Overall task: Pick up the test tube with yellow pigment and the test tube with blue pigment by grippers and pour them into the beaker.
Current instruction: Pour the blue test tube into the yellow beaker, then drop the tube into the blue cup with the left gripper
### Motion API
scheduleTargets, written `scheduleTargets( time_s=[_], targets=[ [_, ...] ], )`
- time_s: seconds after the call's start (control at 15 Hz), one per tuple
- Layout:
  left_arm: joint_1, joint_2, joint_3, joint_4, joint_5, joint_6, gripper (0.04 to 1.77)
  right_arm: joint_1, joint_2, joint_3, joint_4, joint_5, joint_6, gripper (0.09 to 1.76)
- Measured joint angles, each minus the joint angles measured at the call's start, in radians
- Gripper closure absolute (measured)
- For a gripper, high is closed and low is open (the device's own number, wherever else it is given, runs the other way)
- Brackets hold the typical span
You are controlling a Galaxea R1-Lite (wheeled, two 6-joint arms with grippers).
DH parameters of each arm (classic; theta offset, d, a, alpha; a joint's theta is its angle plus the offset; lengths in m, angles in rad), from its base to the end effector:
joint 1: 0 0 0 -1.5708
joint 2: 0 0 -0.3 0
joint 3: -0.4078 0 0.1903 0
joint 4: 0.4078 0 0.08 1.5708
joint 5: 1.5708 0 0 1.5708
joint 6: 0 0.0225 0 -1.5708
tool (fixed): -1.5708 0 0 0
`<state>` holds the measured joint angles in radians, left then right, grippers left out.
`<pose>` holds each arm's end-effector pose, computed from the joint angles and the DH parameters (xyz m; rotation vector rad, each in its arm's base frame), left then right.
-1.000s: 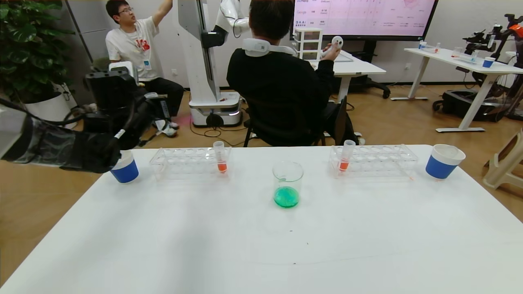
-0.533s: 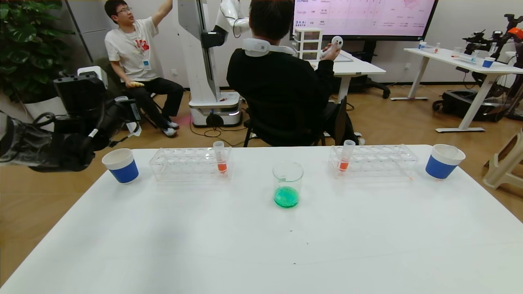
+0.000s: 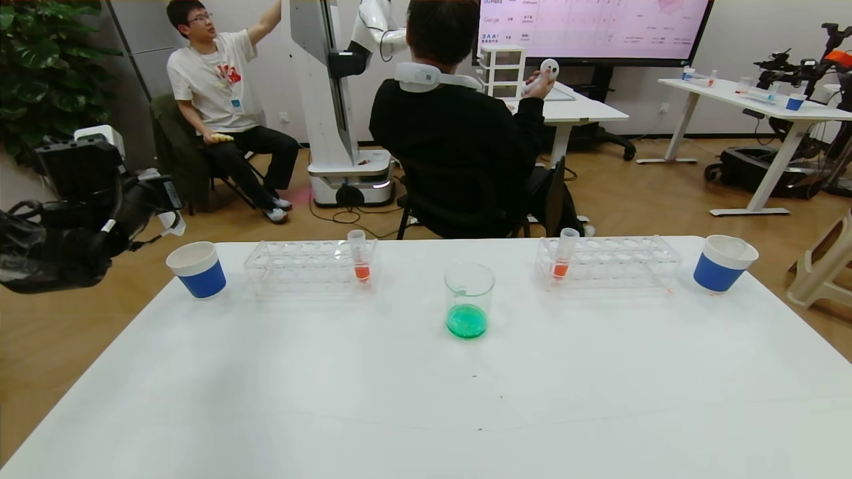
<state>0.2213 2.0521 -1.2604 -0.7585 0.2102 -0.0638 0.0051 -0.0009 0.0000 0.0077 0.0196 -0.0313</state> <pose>0.4061 0.0962 0.1913 -0.0630 0.0197 0.4324 -0.0229 0.0003 0.0747 -0.0312 0.0064 0.0248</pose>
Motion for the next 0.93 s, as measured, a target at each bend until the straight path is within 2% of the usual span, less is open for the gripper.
scheduleTargets(
  time_s=[0.4, 0.6, 0.93],
  targets=[
    [0.002, 0.096, 0.002, -0.131, 0.008, 0.0, 1.31, 0.0, 0.0, 0.0, 0.0, 0.0, 0.0, 0.11],
    [-0.001, 0.131, 0.008, -0.14, 0.006, -0.04, 1.31, 0.0, 0.0, 0.0, 0.0, 0.0, 0.0, 0.11],
    [-0.014, 0.181, 0.011, -0.156, 0.01, -0.035, 1.31, 0.0, 0.0, 0.0, 0.0, 0.0, 0.0, 0.11]
  ],
)
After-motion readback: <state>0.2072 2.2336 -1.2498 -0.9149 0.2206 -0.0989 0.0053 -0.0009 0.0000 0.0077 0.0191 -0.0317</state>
